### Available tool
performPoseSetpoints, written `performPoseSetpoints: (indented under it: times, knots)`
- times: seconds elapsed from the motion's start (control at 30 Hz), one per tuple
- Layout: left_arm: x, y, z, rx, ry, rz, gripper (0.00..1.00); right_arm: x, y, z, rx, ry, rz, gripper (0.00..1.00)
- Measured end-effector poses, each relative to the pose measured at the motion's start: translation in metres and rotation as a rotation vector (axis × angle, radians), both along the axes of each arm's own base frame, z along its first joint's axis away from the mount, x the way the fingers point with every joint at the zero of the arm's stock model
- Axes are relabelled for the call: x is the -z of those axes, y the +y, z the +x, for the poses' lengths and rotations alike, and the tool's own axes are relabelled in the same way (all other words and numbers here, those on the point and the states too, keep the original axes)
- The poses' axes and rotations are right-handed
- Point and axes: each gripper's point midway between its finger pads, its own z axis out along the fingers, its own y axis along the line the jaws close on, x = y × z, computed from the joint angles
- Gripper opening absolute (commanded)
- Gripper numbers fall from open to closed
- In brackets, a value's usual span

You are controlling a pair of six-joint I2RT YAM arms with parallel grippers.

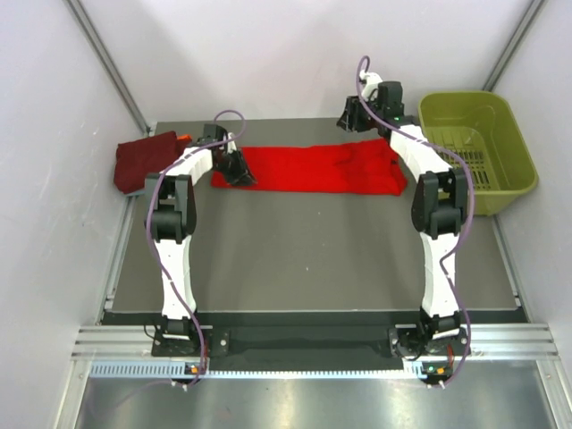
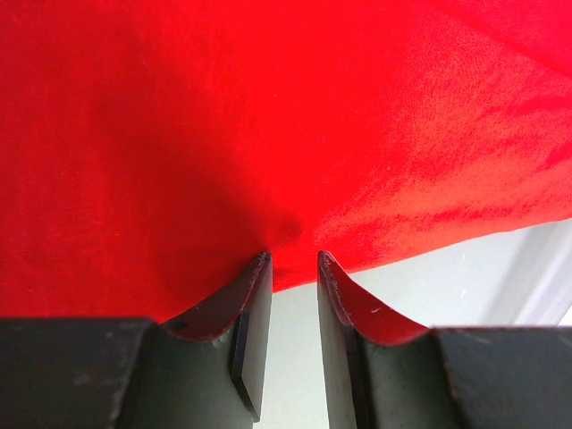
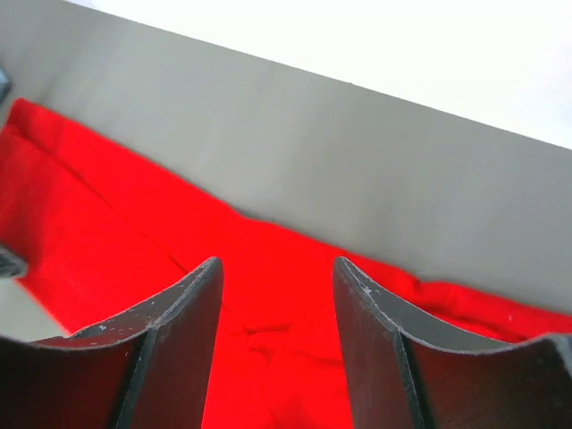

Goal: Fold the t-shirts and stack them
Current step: Fold the tshirt

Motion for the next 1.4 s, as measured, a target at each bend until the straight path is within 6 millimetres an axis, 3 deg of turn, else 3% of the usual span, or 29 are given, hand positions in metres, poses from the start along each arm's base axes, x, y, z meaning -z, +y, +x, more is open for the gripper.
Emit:
performPoseSetpoints:
  times: [0.07, 0.17, 0.37, 0.63, 1.03, 1.2, 1.4]
  knots:
    - [0.000, 0.000, 0.000, 0.000, 0.000, 0.002, 0.33, -0.007, -0.001, -0.010, -0.003, 0.000, 0.002, 0.52]
    - [0.000, 0.000, 0.000, 0.000, 0.000, 0.004, 0.33, -0.001, -0.004, -0.030, -0.005, 0.045, 0.003, 0.52]
    - [0.000, 0.001, -0.005, -0.001, 0.008, 0.007, 0.33, 0.053, -0.007, -0.051, 0.013, 0.201, 0.006, 0.52]
    - [0.000, 0.001, -0.007, -0.001, 0.014, 0.013, 0.33, 0.103, -0.011, -0.054, 0.071, 0.342, 0.049, 0.52]
    - [0.000, 0.004, -0.007, -0.006, 0.020, 0.014, 0.33, 0.108, -0.020, -0.051, 0.116, 0.374, 0.081, 0.52]
    - [0.001, 0.004, -0.008, -0.006, 0.021, 0.015, 0.33, 0.121, -0.016, -0.039, 0.124, 0.376, 0.097, 0.52]
    - [0.001, 0.006, -0.009, -0.009, 0.022, 0.024, 0.33, 0.115, -0.009, -0.023, 0.128, 0.337, 0.127, 0.52]
